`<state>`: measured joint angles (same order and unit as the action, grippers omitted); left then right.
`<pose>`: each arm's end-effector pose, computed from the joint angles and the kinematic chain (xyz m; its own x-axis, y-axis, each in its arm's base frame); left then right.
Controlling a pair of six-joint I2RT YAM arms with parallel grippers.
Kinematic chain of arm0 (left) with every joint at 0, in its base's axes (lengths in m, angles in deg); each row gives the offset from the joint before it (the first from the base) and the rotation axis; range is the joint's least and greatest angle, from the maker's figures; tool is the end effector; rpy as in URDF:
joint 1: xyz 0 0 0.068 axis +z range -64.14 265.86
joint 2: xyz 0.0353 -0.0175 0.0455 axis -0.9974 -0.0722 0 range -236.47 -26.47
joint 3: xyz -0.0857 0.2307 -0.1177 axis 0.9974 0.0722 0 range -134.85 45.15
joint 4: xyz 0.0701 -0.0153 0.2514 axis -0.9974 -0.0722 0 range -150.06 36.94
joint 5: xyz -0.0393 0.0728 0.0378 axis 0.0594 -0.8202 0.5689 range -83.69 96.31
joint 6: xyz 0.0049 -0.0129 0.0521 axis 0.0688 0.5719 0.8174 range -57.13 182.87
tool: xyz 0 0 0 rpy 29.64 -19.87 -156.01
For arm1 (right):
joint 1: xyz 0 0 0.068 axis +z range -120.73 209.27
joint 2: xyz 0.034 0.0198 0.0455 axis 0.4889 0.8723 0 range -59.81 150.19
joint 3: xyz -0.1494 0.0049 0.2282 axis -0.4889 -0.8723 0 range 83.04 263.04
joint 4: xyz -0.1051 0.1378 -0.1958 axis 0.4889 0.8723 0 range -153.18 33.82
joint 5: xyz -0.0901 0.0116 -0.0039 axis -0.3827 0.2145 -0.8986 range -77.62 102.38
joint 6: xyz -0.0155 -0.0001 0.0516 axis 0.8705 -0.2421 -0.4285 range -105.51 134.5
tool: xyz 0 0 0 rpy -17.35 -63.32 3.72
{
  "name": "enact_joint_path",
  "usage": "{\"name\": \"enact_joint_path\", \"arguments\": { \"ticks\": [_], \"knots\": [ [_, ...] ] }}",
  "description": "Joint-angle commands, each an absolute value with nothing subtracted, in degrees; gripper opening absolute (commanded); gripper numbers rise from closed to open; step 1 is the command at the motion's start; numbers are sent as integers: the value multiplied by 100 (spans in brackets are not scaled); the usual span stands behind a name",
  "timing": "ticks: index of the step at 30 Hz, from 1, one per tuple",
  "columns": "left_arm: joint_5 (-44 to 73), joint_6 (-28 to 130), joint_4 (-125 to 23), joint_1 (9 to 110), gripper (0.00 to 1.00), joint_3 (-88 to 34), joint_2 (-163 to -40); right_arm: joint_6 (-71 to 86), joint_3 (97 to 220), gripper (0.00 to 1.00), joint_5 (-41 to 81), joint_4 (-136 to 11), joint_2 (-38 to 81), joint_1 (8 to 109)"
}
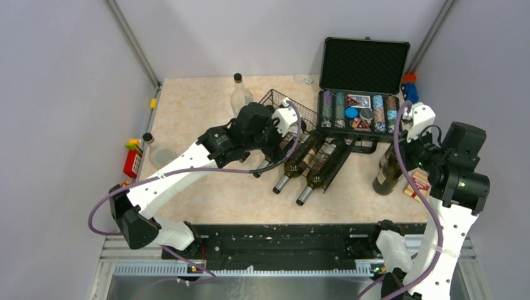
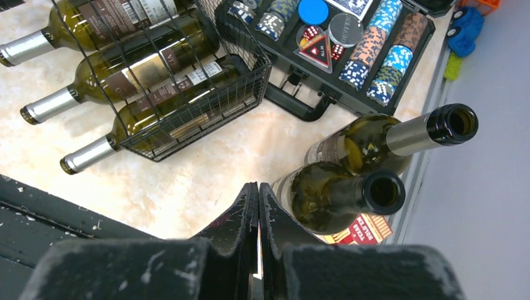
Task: Put the wine bottle on the wine rack
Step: Pick up the wine bottle from the center of the board.
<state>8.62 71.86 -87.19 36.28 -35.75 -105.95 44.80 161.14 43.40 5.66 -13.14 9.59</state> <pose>0.1982 -0.2349 0.3799 -0.2238 0.5036 -0.8344 0.8278 0.5501 0.1099 0.1000 -0.0163 0.4210 -0.4450 -0.3002 -0.8437 -0.3723 0.9189 -0.1306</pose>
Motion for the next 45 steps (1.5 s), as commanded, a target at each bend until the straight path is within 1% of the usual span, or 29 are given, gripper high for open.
{"name": "enact_joint_path", "arguments": {
  "ticks": [1,5,6,8,9,10,11,12,13,14,16,21,27,34,39,45],
  "knots": [
    [1050,7181,-8518,3647,95,-3793,-10691,4553,16149,0,4468,361,-1360,914],
    [1091,7183,-8510,3646,95,-3823,-10758,4431,16246,1,4324,280,-1387,915],
    [1096,7183,-8506,3646,95,-3830,-10779,4398,16279,4,4268,257,-1421,916],
    [1120,7181,-8504,3647,95,-3855,-10809,4327,16349,17,4155,237,-1467,917],
    [1127,7175,-8505,3642,95,-3871,-10824,4285,16384,28,4088,229,-1486,919],
    [1136,7164,-8517,3644,95,-3886,-10841,4222,16401,42,3992,212,-1512,917],
    [1133,7161,-8522,3642,95,-3897,-10847,4160,16390,53,3866,182,-1526,915],
    [1139,7156,-8528,3646,95,-3890,-10857,4100,16352,61,3726,147,-1558,916],
    [1145,7153,-8531,3646,95,-3881,-10860,4017,16289,67,3554,84,-1593,920],
    [1159,7149,-8531,3646,95,-3856,-10859,3929,16206,70,3377,9,-1628,919],
    [1206,7156,-8489,3647,95,-3758,-10828,3718,16036,73,2996,-126,-1647,914],
    [1388,7229,-8356,3644,95,-3471,-10713,3263,15898,75,2377,-215,-1467,914],
    [1530,7287,-8226,3647,95,-3216,-10608,2947,15818,75,2056,-311,-1316,914],
    [1613,7251,-8114,3647,95,-3076,-10575,2982,15392,73,1953,-417,-1192,915],
    [1641,7204,-8083,3646,95,-3025,-10560,3005,15145,69,1960,-547,-1129,919],
    [1629,7203,-8076,3645,95,-2993,-10544,3038,15029,57,1950,-633,-1077,916]
  ]
}}
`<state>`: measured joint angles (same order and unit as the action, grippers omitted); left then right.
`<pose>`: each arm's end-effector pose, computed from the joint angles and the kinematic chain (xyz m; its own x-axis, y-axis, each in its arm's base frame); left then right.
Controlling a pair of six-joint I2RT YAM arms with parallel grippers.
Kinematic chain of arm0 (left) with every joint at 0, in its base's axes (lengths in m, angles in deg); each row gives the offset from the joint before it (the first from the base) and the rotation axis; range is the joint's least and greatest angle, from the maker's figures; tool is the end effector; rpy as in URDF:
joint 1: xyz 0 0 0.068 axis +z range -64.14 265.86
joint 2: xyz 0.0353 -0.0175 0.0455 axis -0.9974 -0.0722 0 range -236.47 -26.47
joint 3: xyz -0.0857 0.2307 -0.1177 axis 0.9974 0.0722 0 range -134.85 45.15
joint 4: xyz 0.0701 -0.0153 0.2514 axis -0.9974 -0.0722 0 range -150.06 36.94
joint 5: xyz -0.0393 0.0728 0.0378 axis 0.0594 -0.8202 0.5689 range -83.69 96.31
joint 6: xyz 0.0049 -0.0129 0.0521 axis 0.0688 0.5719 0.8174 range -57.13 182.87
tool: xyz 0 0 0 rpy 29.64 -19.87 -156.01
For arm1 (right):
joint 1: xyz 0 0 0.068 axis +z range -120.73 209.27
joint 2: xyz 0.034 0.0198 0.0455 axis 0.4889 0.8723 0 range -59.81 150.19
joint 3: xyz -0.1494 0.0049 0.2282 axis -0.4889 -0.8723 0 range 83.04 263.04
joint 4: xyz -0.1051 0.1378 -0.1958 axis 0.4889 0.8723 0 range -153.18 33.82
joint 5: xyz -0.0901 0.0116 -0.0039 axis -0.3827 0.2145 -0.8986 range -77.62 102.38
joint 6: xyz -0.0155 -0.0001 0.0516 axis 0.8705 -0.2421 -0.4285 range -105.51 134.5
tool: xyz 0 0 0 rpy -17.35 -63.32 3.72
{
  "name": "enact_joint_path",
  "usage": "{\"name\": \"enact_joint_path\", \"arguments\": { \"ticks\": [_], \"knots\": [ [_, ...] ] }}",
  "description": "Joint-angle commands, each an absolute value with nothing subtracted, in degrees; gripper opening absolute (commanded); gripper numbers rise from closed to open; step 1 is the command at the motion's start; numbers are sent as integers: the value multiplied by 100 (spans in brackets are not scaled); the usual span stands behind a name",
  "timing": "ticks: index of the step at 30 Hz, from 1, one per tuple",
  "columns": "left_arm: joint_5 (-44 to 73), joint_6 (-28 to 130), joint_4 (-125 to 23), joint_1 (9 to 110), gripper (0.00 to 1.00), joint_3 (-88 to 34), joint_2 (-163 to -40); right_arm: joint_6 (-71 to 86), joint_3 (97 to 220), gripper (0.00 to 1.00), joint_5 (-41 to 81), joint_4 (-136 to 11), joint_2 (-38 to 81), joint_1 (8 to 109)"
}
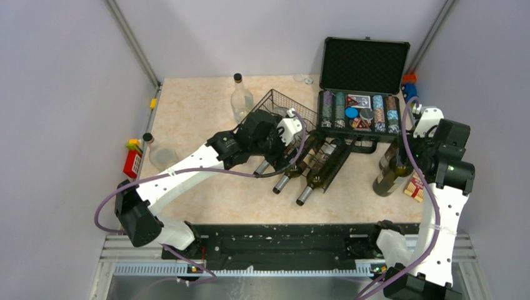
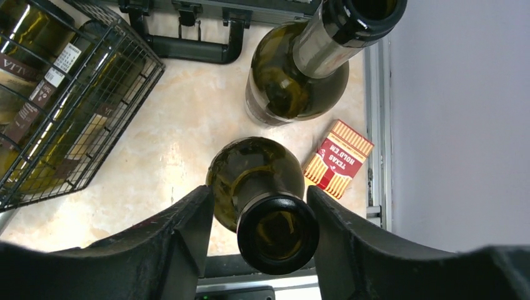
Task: Put the wine bottle on the wine rack
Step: Pick up the wine bottle from the center of the board.
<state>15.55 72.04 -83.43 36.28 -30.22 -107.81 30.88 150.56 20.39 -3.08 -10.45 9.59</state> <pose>0.2019 -0.2458 0.3440 -0.2463 0.5317 -0.8103 0.8859 0.4627 0.0344 0.1368 -0.0437 0.3742 -0.6703 -0.0570 -0.7399 0.0487 0.9915 -0.1205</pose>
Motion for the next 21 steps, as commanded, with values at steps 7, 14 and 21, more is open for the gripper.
{"name": "enact_joint_path", "arguments": {
  "ticks": [7,14,21],
  "knots": [
    [1587,7209,-8066,3647,95,-2962,-10528,3107,15102,42,1930,-671,-1020,917],
    [1491,7274,-8121,3647,95,-2955,-10470,3274,15522,10,2246,-502,-920,916],
    [1383,7480,-8405,3647,95,-3156,-10435,4007,16215,0,3399,235,-878,914]
  ]
}}
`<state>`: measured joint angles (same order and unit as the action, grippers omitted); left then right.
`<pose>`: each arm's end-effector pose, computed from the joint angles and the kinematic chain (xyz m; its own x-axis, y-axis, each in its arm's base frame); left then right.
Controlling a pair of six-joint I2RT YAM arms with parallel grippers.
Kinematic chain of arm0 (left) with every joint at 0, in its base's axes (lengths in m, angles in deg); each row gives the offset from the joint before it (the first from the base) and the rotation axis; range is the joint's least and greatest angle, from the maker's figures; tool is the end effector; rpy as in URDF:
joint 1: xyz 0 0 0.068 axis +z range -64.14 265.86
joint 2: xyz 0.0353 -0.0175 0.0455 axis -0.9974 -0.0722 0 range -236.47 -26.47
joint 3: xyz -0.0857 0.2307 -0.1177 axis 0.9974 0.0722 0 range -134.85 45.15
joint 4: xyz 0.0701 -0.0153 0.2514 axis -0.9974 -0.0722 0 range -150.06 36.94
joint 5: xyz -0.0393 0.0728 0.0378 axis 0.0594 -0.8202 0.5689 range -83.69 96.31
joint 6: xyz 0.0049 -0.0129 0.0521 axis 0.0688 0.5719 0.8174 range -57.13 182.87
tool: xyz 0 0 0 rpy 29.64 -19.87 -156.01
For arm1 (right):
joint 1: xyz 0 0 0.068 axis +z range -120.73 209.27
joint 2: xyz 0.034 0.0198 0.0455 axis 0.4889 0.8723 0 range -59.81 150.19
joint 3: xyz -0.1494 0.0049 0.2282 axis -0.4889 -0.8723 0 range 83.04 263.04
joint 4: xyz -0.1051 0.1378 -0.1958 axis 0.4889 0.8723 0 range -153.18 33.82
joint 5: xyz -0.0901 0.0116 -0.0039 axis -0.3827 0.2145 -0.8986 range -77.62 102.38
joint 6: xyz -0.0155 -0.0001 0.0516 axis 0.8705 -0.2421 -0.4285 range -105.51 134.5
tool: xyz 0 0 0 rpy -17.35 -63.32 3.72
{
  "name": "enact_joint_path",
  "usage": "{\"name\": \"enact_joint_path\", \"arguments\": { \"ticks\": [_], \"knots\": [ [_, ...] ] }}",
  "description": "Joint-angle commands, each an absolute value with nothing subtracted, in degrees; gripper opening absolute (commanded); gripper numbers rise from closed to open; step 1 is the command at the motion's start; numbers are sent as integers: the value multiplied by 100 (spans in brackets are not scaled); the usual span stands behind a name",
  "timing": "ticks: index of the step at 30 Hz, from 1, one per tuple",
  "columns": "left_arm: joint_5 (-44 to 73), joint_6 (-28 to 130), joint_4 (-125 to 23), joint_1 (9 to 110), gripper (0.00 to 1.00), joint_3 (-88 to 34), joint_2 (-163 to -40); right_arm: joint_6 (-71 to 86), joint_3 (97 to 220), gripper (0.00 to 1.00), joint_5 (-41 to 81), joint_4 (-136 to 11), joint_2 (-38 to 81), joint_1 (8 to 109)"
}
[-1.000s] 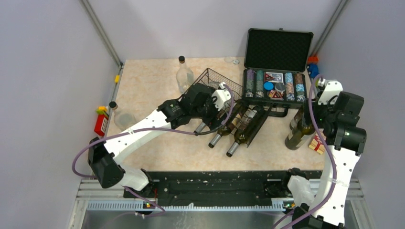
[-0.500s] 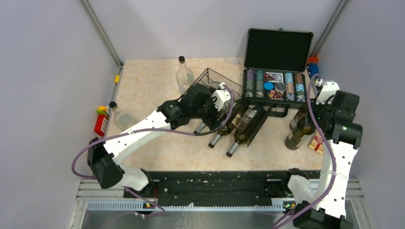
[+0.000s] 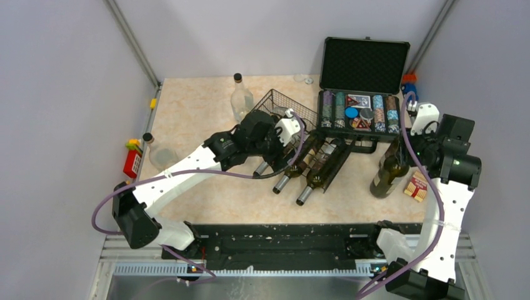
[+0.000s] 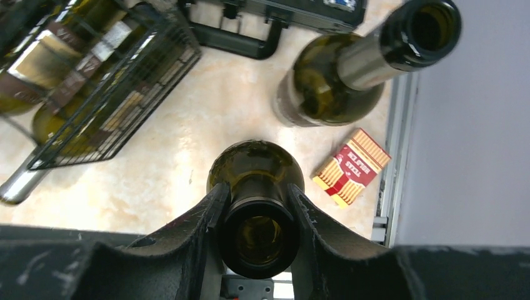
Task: Put the wine bottle on the wine rack
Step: Pick up the wine bottle from the center of the board.
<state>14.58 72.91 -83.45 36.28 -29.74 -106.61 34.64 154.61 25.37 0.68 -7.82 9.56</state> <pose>0.1991 -0.2415 0.3473 -0.2275 0.5332 -0.8148 0.8824 0.4669 0.0591 0.1402 -0.0417 0.3843 -0.6780 -0.1136 -0.7262 -0.0602 0.9932 -0.0992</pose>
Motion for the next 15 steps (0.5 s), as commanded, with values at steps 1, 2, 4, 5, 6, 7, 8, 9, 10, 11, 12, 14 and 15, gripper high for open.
{"name": "enact_joint_path", "arguments": {
  "ticks": [1,2,4,5,6,7,8,9,10,11,12,14,15],
  "knots": [
    [1387,7508,-8462,3647,95,-3204,-10441,4147,16327,0,3585,371,-861,914],
    [1403,7541,-8522,3647,95,-3253,-10442,4268,16435,0,3768,511,-851,921],
    [1456,7597,-8628,3651,95,-3349,-10453,4588,16625,0,4152,756,-826,914],
    [1491,7623,-8685,3654,95,-3401,-10464,4708,16720,0,4354,872,-811,919],
    [1545,7639,-8751,3666,96,-3446,-10474,4829,16810,0,4573,978,-794,916],
    [1644,7662,-8804,3691,96,-3492,-10483,4943,16884,0,4762,1076,-774,919],
    [1738,7674,-8849,3728,97,-3534,-10498,5029,16982,0,4951,1143,-749,918],
    [1825,7687,-8896,3774,97,-3606,-10514,5115,17051,0,5126,1218,-713,915],
    [1925,7697,-8959,3829,97,-3681,-10538,5187,17114,0,5263,1293,-667,926],
    [2023,7708,-9021,3888,98,-3753,-10562,5242,17190,0,5410,1371,-611,923],
    [2103,7722,-9086,3952,98,-3830,-10599,5300,17282,0,5500,1475,-531,942],
    [2222,7773,-9206,4084,99,-3986,-10670,5468,17412,0,5640,1689,-470,1001],
    [2278,7822,-9264,4146,99,-4058,-10708,5527,17437,0,5694,1745,-470,1046]
  ]
}}
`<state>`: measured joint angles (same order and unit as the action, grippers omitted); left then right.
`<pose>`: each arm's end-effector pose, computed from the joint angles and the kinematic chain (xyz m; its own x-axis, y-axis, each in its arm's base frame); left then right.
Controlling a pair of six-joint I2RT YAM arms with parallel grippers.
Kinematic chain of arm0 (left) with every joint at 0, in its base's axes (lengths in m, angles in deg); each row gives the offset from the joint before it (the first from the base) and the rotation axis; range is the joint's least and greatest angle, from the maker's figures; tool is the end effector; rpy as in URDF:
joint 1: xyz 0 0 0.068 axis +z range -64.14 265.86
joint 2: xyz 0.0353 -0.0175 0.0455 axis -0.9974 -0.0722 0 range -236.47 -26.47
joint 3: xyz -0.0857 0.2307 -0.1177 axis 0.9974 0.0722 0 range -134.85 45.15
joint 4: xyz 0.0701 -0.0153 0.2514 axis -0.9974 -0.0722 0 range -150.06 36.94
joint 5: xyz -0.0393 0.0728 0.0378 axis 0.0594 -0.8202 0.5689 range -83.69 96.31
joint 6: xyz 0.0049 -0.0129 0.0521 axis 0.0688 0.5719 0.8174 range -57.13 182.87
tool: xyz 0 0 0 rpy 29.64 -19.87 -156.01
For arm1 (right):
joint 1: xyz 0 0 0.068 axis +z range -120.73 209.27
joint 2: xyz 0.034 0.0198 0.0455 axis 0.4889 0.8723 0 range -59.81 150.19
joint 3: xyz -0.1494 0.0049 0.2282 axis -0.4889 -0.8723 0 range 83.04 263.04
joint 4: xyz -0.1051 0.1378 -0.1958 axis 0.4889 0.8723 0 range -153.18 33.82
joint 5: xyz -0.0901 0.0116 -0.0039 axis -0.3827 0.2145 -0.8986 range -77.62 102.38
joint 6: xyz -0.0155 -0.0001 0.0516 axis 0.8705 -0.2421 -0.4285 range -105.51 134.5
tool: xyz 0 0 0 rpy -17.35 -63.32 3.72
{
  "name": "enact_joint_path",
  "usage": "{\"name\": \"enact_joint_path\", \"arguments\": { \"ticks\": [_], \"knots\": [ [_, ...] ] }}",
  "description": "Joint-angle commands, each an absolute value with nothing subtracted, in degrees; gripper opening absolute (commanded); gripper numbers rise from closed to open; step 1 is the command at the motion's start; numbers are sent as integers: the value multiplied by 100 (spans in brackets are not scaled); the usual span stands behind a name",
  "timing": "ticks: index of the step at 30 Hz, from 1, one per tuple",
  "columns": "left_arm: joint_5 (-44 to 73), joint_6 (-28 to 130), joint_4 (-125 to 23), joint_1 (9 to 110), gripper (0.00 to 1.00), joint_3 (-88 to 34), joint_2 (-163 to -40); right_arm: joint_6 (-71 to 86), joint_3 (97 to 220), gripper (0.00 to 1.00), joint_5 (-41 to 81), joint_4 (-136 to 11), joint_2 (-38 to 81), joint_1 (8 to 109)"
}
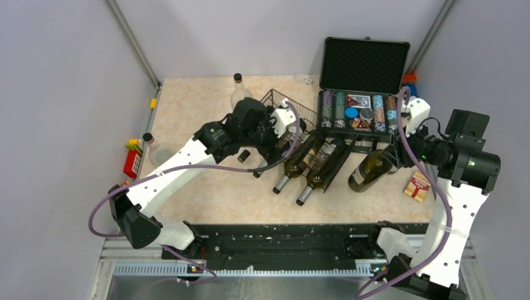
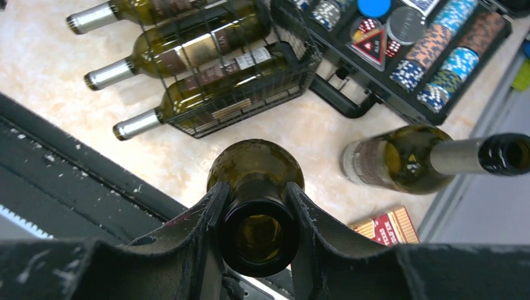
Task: Put the wine bottle on the wine rack
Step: Pick up the wine bottle from the center of the board.
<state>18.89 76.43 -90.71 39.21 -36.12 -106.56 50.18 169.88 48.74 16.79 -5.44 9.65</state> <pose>0.2042 -0.2276 0.3739 -0.2021 0.5474 -0.8121 0.9025 0.4261 0.0626 0.1108 -0.0171 0.4346 -0.5017 -0.3199 -0.8037 -0.4920 0.8697 -0.0391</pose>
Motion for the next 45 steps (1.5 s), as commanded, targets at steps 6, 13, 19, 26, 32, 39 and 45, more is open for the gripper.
{"name": "enact_joint_path", "arguments": {
  "ticks": [6,13,19,26,32,39,45],
  "knots": [
    [2424,7959,-9446,4493,99,-4464,-11022,5557,17389,0,5610,1833,-391,1894],
    [2603,7916,-9503,4745,99,-4732,-11287,5531,17349,0,5579,1918,-354,2869],
    [2709,7891,-9524,4943,99,-4775,-11372,5386,17208,0,5609,1704,-297,3781],
    [2877,7911,-9622,5257,99,-4825,-11427,4744,17224,0,5080,1097,-94,5546],
    [2988,7935,-9665,5479,99,-4828,-11439,4463,17695,0,4988,905,375,6489],
    [2975,7888,-9674,5737,99,-4893,-11394,4279,18468,0,5214,712,812,6953],
    [2987,7759,-9642,6011,99,-4873,-11210,4003,19019,0,5155,211,1339,7340]
  ]
}}
